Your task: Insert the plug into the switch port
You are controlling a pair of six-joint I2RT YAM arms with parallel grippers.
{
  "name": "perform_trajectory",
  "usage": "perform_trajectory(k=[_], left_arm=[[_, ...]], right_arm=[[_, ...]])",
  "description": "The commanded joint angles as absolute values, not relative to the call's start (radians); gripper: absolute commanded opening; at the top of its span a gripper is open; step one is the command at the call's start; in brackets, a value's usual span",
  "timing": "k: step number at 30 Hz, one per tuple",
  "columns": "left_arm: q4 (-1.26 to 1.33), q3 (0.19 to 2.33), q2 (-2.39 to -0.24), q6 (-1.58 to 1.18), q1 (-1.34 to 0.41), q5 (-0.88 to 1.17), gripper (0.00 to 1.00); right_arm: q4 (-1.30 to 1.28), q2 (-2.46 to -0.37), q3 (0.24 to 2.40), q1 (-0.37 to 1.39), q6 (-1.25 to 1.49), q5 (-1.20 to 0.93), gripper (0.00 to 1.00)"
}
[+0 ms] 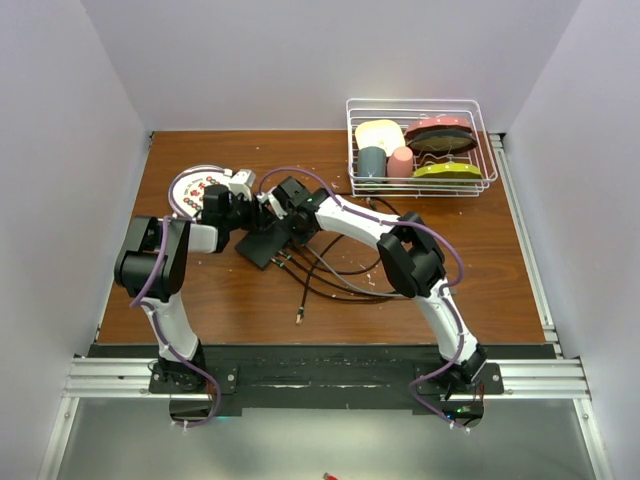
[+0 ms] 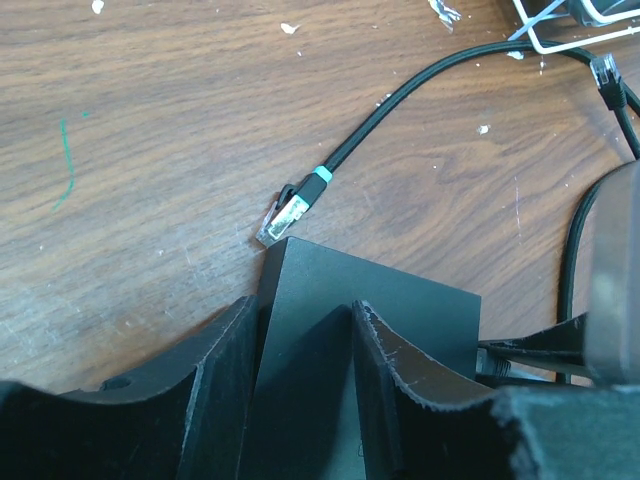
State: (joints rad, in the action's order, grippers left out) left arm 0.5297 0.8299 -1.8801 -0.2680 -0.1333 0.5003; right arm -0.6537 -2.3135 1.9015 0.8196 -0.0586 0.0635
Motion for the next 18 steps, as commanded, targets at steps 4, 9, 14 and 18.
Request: perform_trajectory(k=[4, 9, 14, 18], left_arm=[[0.477, 0.868, -1.911, -0.259, -0.186, 0.637, 0.4], [0.459, 0.882, -1.922, -0.256, -0.19, 0.643, 0.38], [0.449, 0.885, -1.927, -0.256, -0.193, 0.646, 0.37], [0.443, 0.888, -1.93, -0.256, -0.196, 0.647, 0.35]], right_arm=[[-0.368, -2.24, 1.832, 0.831, -0.025, 0.081, 0.0], [-0.325, -2.208, 1.803, 0.831, -0.038, 0.064, 0.0], [-0.232, -2.152, 1.711, 0.83, -0.037, 0.058, 0.0], [-0.15, -2.112, 1.654, 0.824, -0.032, 0.058, 0.0]])
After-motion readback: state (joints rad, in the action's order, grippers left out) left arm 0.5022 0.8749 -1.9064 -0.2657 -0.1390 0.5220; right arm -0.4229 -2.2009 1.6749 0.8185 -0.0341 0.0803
